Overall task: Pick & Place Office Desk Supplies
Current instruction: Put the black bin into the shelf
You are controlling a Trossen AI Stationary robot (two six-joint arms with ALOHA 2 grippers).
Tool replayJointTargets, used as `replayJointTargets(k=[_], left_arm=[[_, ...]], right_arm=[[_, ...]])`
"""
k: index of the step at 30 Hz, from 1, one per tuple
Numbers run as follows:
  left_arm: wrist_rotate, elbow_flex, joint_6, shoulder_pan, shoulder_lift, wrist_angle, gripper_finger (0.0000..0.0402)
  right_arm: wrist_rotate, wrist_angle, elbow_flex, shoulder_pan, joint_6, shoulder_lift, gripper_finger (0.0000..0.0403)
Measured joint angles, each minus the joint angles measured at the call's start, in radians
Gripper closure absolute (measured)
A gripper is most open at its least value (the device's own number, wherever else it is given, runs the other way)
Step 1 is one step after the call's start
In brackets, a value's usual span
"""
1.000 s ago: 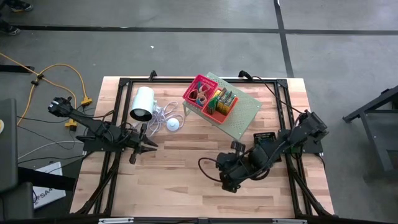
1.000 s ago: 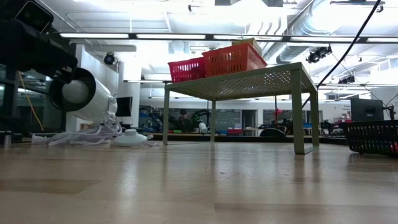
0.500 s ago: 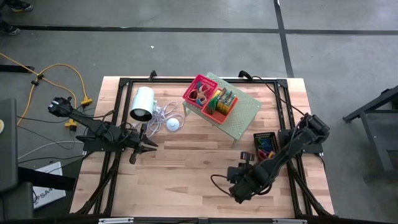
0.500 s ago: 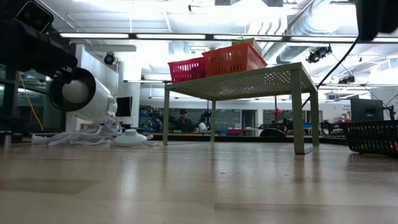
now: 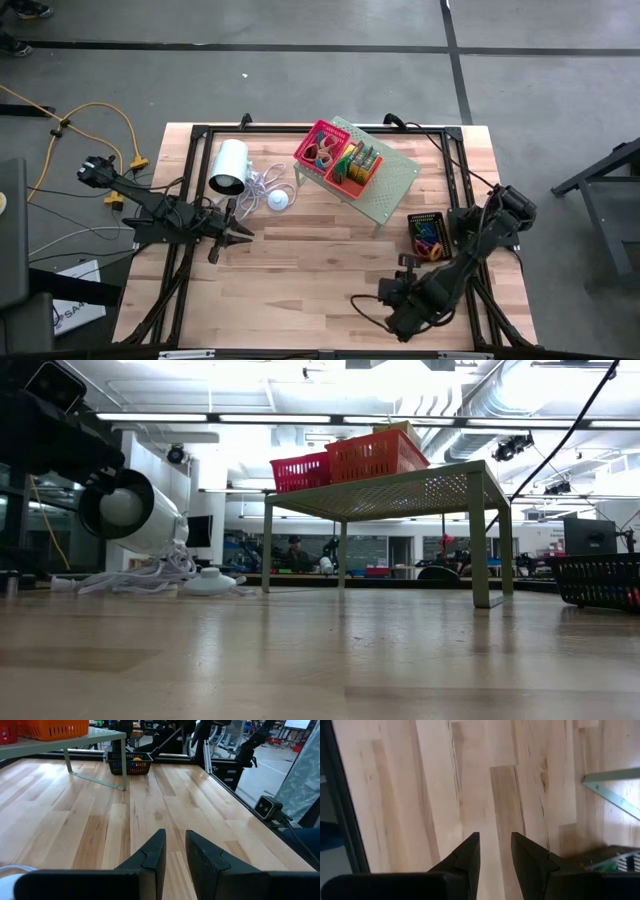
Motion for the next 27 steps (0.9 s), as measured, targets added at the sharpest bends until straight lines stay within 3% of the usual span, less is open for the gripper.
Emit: replayJointTargets(k=[5, 16, 27], left_arm=[[0.000, 0.000, 0.000, 0.000, 0.000, 0.000, 0.0332], [0.000, 0.000, 0.000, 0.000, 0.000, 0.000, 0.0332], [0.000, 0.000, 0.000, 0.000, 0.000, 0.000, 0.0332]], right_arm=[[0.034, -0.031, -0.052, 0.058, 0.037, -0.061, 0.0305], [-0.002, 0.121, -0.463, 0.169, 0.103, -0.343, 0.0305], [-0.003, 0.181, -0.723, 0.202, 0.046, -0.502, 0.0305]])
